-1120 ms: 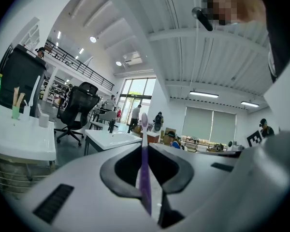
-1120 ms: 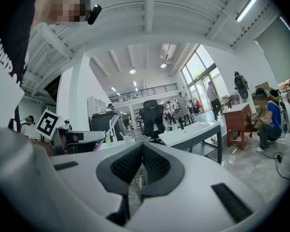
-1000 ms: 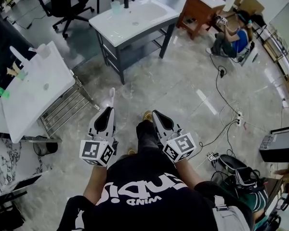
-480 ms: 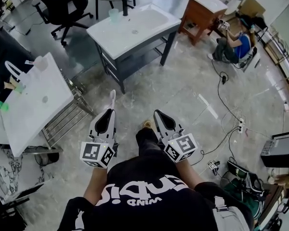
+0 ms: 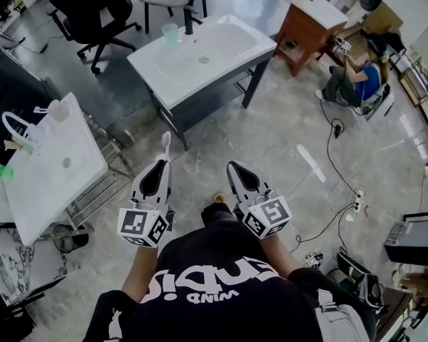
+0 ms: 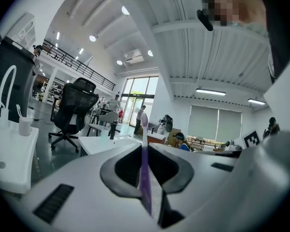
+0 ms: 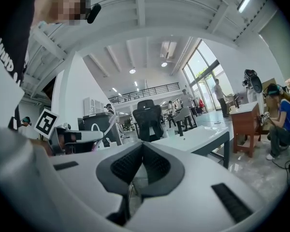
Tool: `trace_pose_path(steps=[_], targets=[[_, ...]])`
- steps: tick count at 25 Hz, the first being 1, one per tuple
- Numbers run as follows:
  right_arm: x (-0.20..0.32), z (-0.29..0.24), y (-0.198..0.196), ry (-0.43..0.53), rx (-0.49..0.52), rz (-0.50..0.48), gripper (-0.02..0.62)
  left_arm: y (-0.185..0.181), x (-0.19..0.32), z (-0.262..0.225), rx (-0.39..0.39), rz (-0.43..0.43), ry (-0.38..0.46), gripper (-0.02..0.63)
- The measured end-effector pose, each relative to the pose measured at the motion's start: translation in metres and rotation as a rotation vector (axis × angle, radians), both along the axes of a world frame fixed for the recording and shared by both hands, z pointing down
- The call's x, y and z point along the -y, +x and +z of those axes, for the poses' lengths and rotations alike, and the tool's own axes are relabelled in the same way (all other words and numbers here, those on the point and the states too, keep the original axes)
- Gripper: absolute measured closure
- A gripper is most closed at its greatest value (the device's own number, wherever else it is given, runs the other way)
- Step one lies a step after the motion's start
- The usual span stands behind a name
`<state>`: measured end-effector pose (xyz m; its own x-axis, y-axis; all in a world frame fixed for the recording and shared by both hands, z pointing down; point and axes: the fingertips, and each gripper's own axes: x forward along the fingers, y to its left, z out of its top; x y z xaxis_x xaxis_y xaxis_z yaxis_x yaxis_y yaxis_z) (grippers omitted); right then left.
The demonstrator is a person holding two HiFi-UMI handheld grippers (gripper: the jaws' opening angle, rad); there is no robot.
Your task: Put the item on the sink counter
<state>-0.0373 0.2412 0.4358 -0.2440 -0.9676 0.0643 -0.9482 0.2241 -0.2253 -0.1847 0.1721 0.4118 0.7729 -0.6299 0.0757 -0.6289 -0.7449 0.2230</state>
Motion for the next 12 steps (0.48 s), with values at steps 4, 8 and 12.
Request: trace_pose_path(steps=[4,8,12], targets=[[0.031,-0.004,0.025,-0.005,-0.004,-0.029,0.577,0.024,0.027,-0.005,0.003,-0.018,0.001,0.552],[0.061,-0.005,0.052,-0.004,-0.005,-0.059,0.577,0.047,0.054,-0.006,-0.004,-0.052,-0.002,0.552],[0.083,-0.003,0.079,0.003,-0.008,-0.087,0.577,0.067,0.071,-0.005,-0.007,-0.091,0.002,0.552]])
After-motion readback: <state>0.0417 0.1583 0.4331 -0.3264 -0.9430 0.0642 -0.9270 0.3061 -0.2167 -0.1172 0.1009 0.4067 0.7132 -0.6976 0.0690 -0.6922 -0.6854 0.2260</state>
